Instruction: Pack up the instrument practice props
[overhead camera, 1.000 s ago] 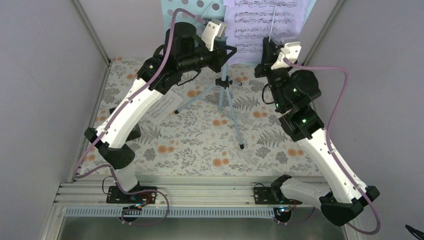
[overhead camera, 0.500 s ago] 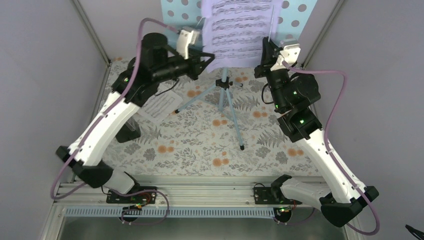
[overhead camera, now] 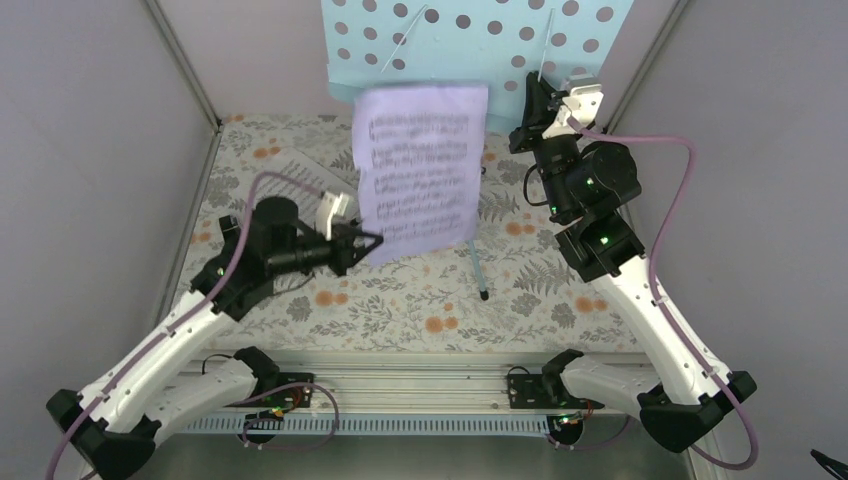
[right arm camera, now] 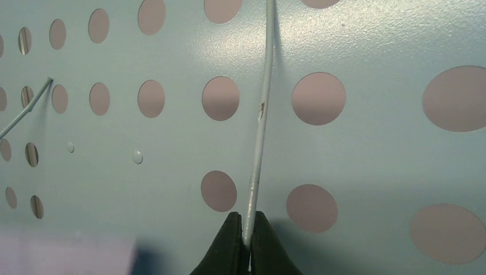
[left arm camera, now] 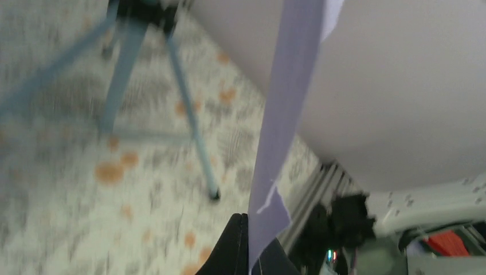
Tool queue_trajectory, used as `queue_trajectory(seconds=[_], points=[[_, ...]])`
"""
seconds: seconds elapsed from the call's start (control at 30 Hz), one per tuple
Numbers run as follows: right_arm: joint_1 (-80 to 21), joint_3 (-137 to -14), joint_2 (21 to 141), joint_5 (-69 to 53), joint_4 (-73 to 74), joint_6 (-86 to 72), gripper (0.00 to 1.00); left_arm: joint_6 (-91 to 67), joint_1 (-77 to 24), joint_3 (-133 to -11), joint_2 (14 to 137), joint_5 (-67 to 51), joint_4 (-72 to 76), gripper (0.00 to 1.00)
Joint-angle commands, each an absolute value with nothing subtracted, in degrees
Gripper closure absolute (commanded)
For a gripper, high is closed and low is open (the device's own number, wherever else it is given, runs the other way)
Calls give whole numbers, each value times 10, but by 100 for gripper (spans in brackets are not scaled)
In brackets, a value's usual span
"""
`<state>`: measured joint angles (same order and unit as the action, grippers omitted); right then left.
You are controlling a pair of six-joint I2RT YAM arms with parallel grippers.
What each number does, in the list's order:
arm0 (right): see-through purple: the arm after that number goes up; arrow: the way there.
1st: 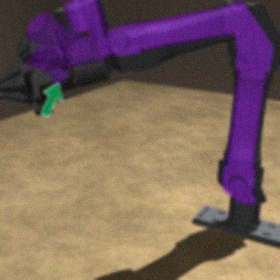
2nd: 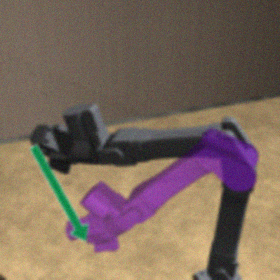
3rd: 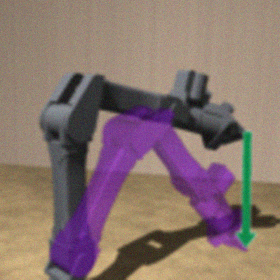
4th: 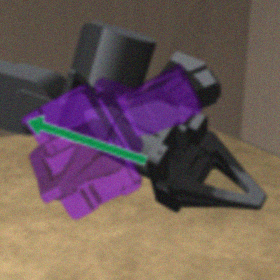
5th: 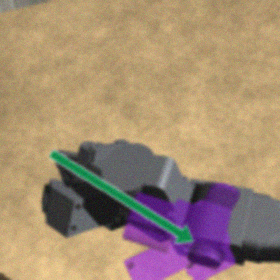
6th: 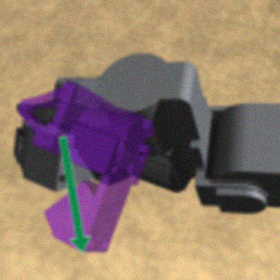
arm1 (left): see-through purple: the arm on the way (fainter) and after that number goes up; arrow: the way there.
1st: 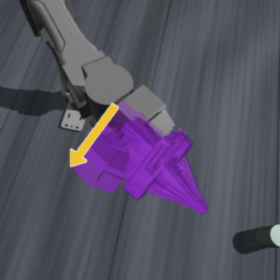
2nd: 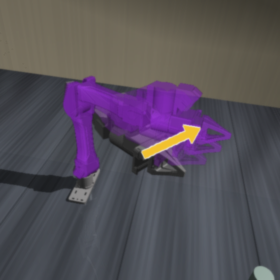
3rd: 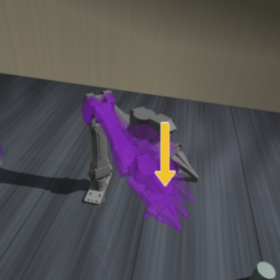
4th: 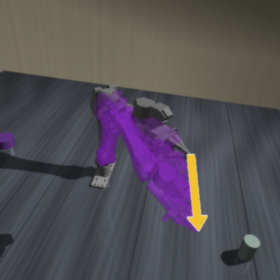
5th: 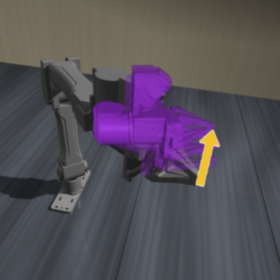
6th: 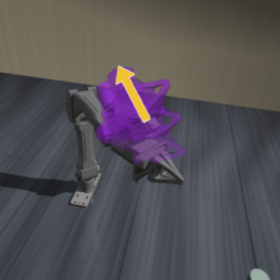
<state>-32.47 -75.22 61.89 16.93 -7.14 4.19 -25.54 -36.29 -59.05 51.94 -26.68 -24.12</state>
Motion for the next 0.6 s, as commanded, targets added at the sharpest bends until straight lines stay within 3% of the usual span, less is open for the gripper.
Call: queue_trajectory(seconds=[0.0,0.13,0.3,0.57], points=[[-319,-763,618,161,-63,18,97,-345,-366,-456,429,-270,-245,98],[-319,-760,616,158,-61,9,93,-412,-366,-353,410,-270,-229,98],[-318,-760,613,155,-52,-2,93,-457,-368,-226,490,-318,-105,98],[-317,-760,602,157,-38,3,87,-424,-369,-232,626,-243,-103,98]])
